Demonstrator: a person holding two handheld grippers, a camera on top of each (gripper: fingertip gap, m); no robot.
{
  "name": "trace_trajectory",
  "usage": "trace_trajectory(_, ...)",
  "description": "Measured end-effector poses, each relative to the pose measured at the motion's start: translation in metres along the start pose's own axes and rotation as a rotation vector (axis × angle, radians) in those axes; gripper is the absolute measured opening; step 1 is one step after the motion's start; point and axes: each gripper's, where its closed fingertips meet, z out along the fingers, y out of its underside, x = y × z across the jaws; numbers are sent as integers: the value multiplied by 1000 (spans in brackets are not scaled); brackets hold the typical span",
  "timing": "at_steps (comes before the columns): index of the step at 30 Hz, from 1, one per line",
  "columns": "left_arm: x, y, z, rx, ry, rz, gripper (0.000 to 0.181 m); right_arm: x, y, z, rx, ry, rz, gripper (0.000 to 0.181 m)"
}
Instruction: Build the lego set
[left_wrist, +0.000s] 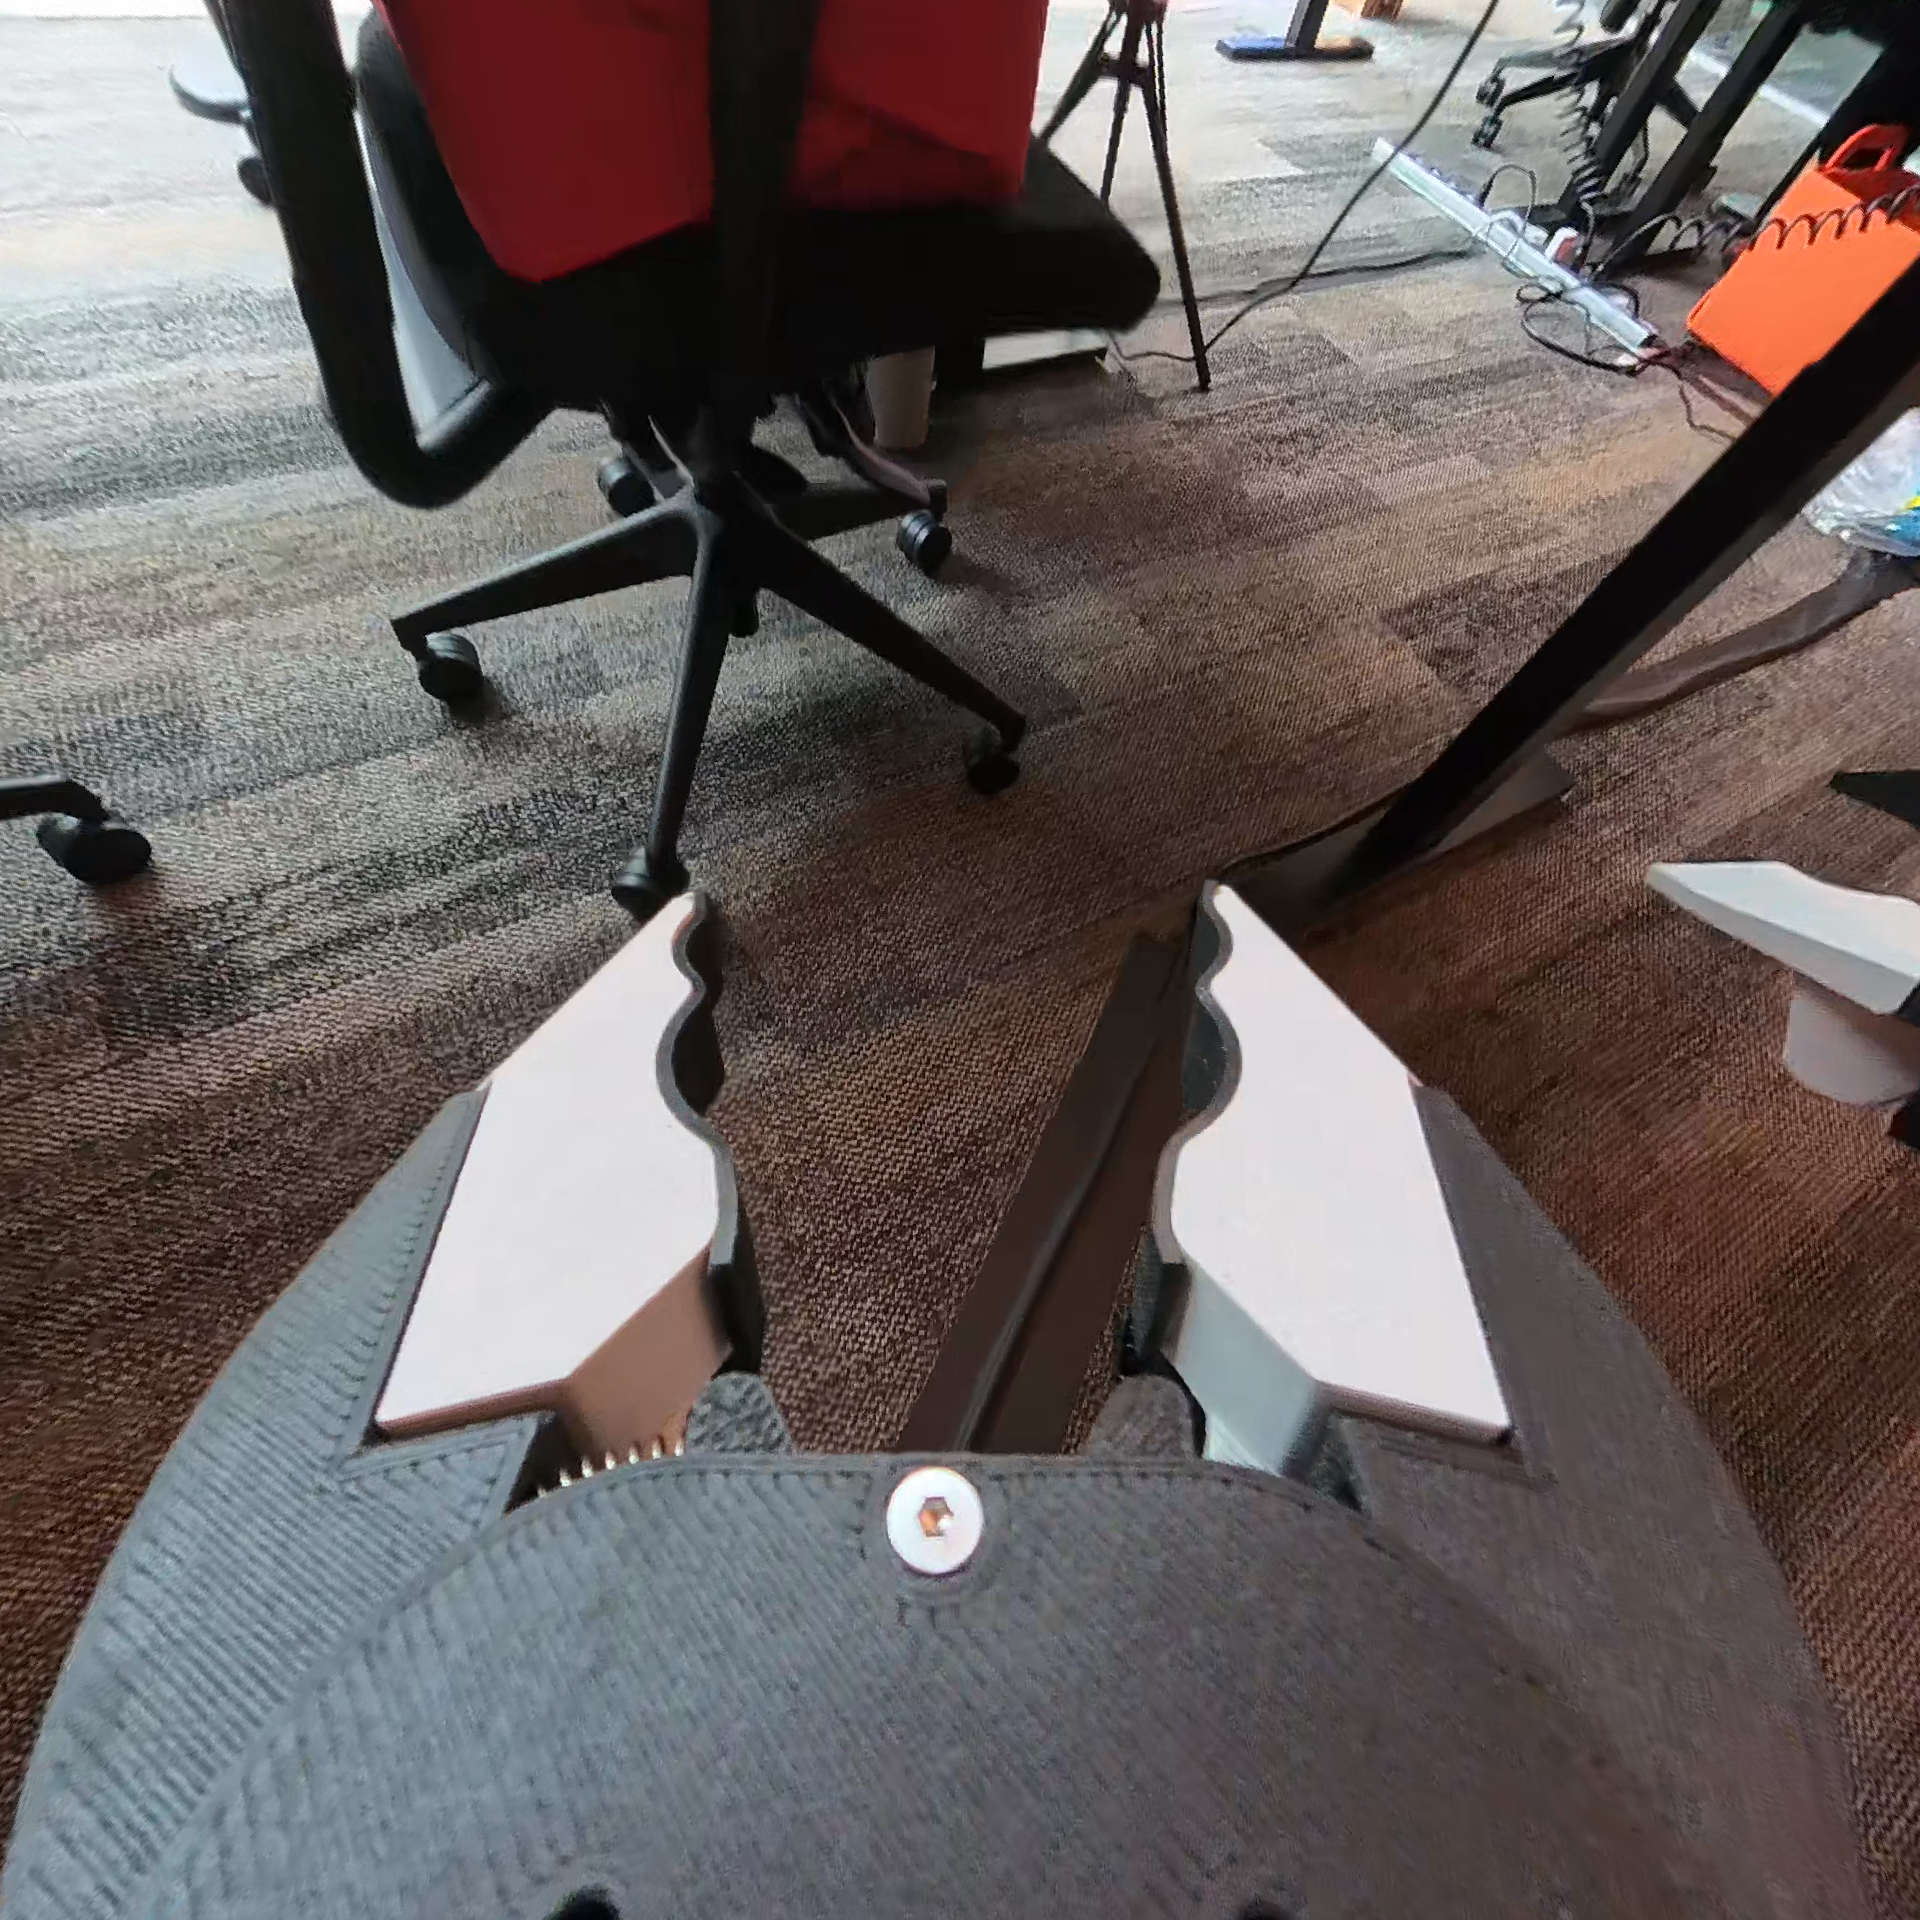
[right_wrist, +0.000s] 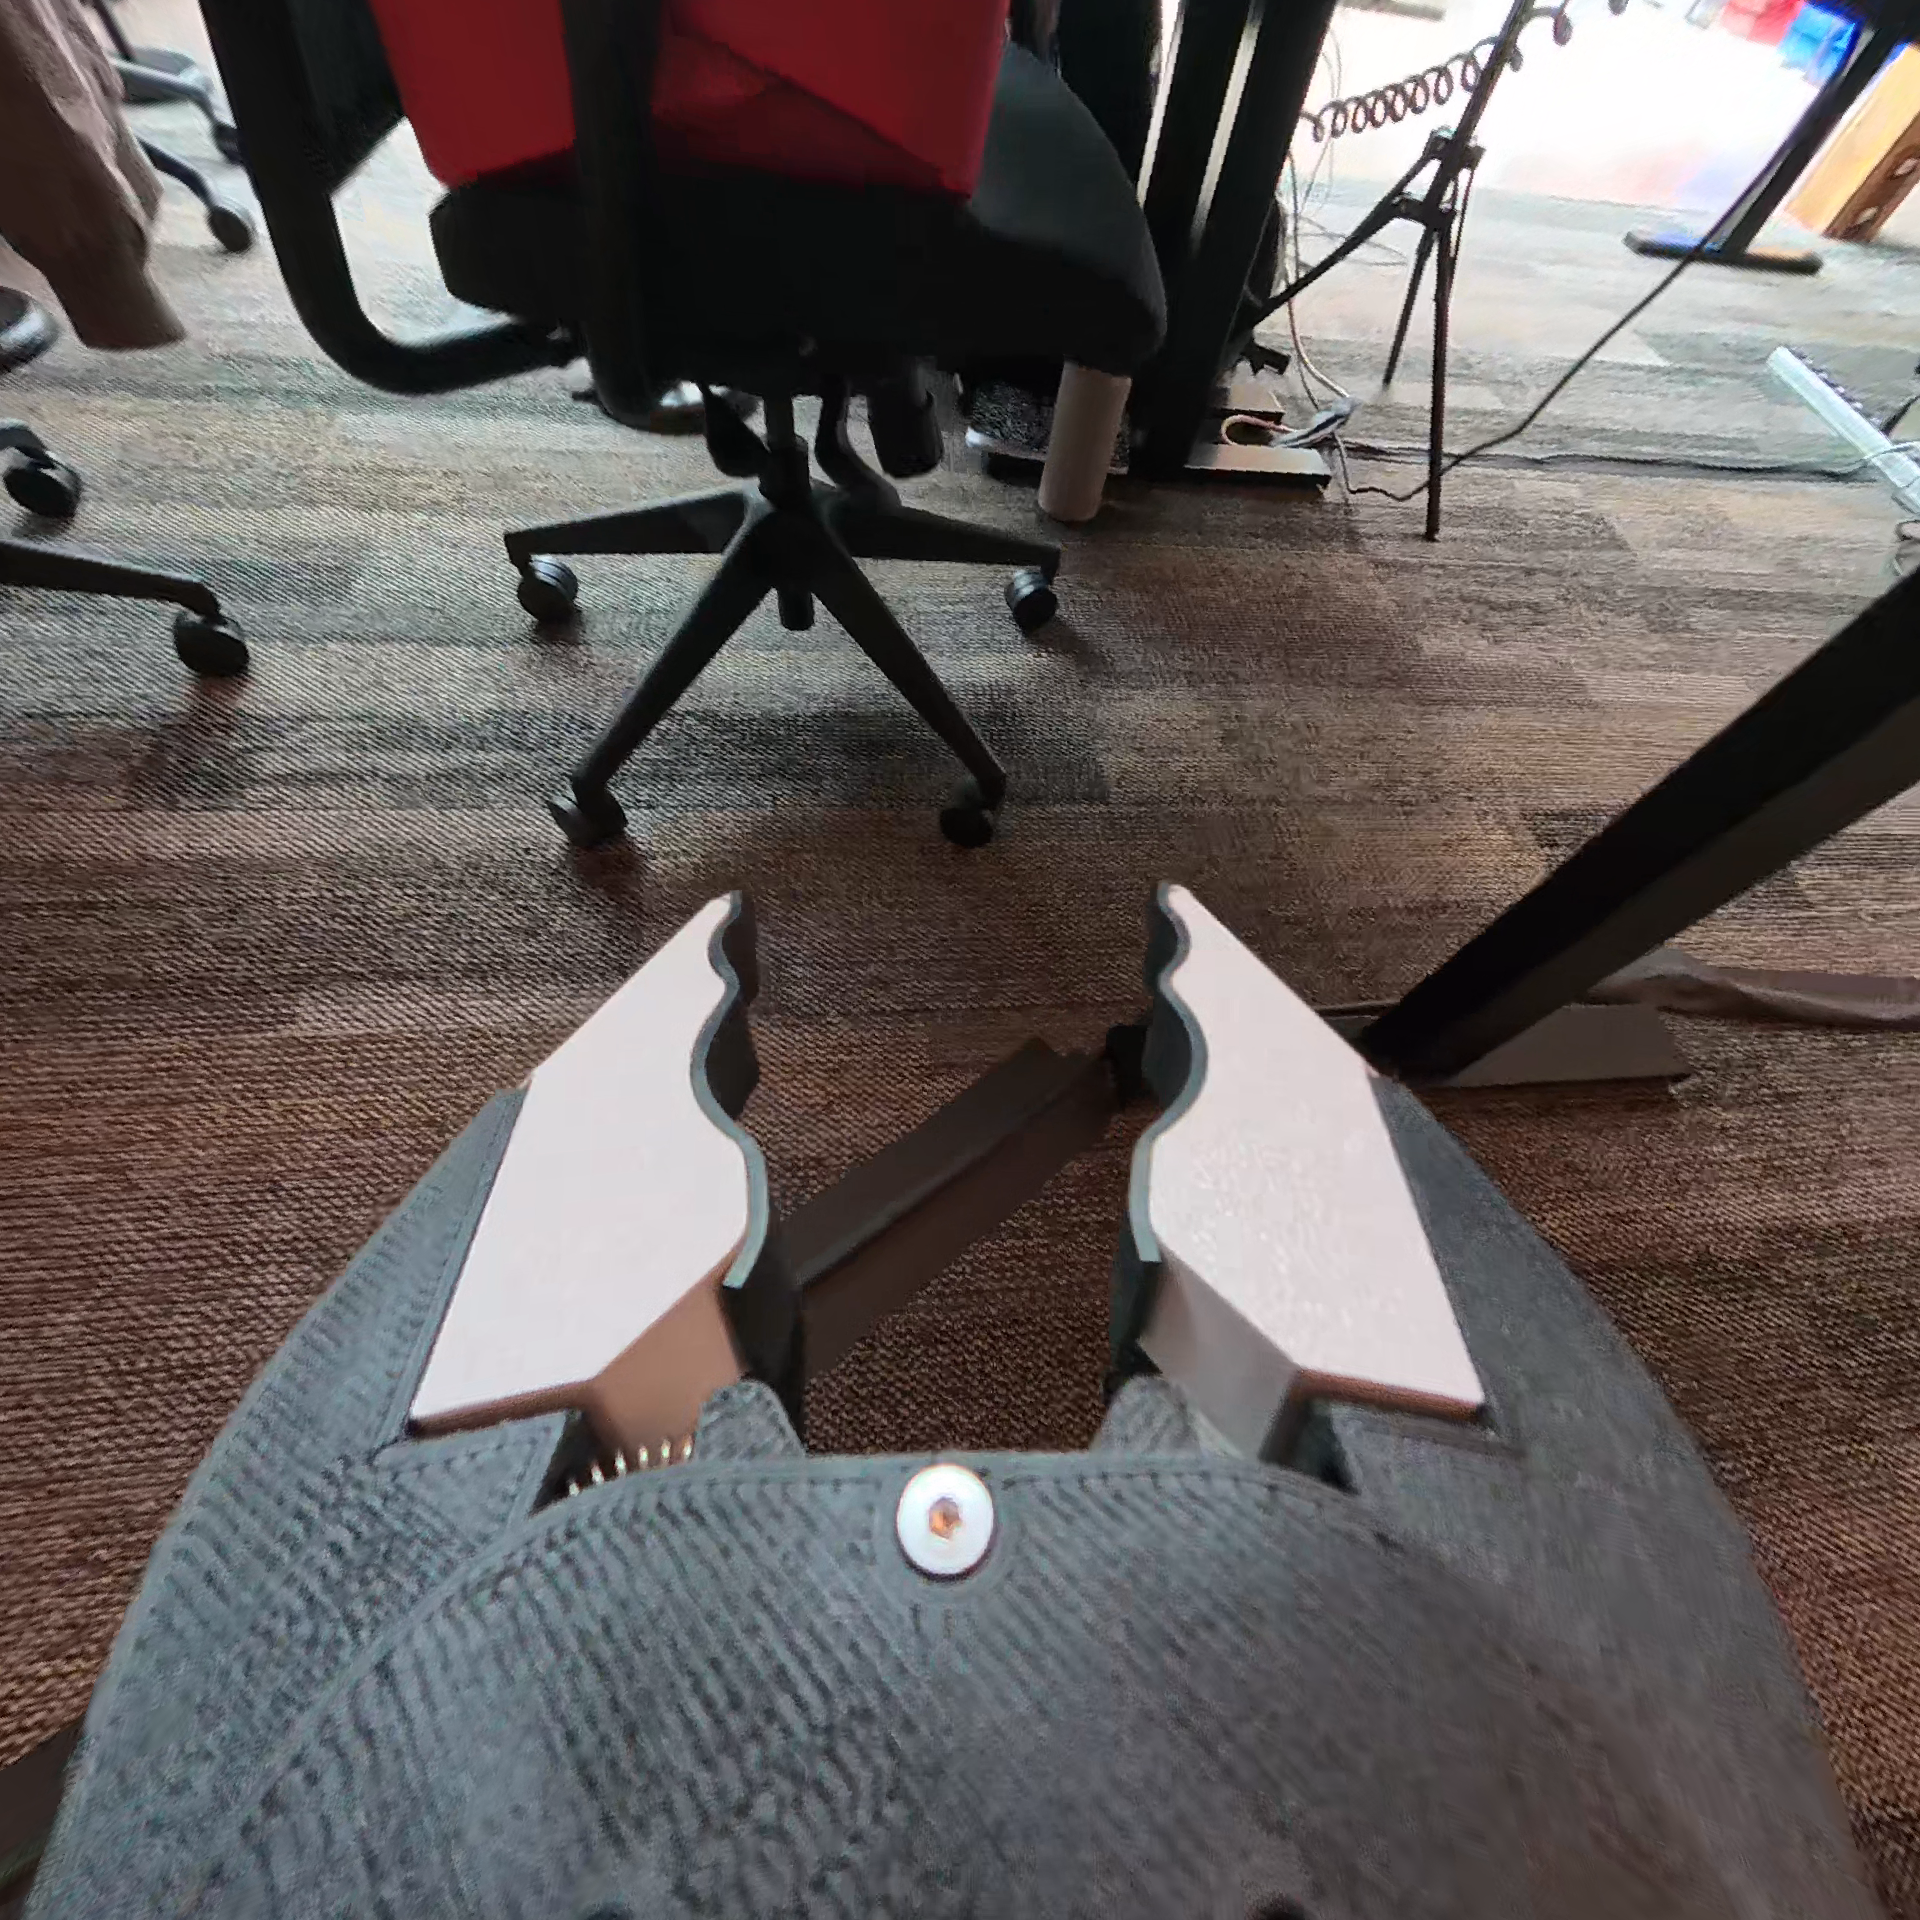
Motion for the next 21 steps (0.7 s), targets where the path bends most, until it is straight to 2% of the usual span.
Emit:
trace_trajectory(5, -4, -58, -17, 71, -26, -19, 90, -25, -50, 2, 18, -85, -31, 73)
trace_trajectory(8, -27, -68, -40, 81, -64, -22, 90, -62, -76, 1, 30, -170, -90, 70)
trace_trajectory(10, -51, -66, -61, 85, -85, -47, 90, -99, -85, 0, 22, -258, -118, 70)
trace_trajectory(16, -156, -36, -144, 82, -158, -84, 88, -238, -115, -5, -28, -491, -215, 72)
trace_trajectory(21, -279, -20, -247, 64, -263, -107, 89, -364, -144, -5, -100, -632, -117, 71)
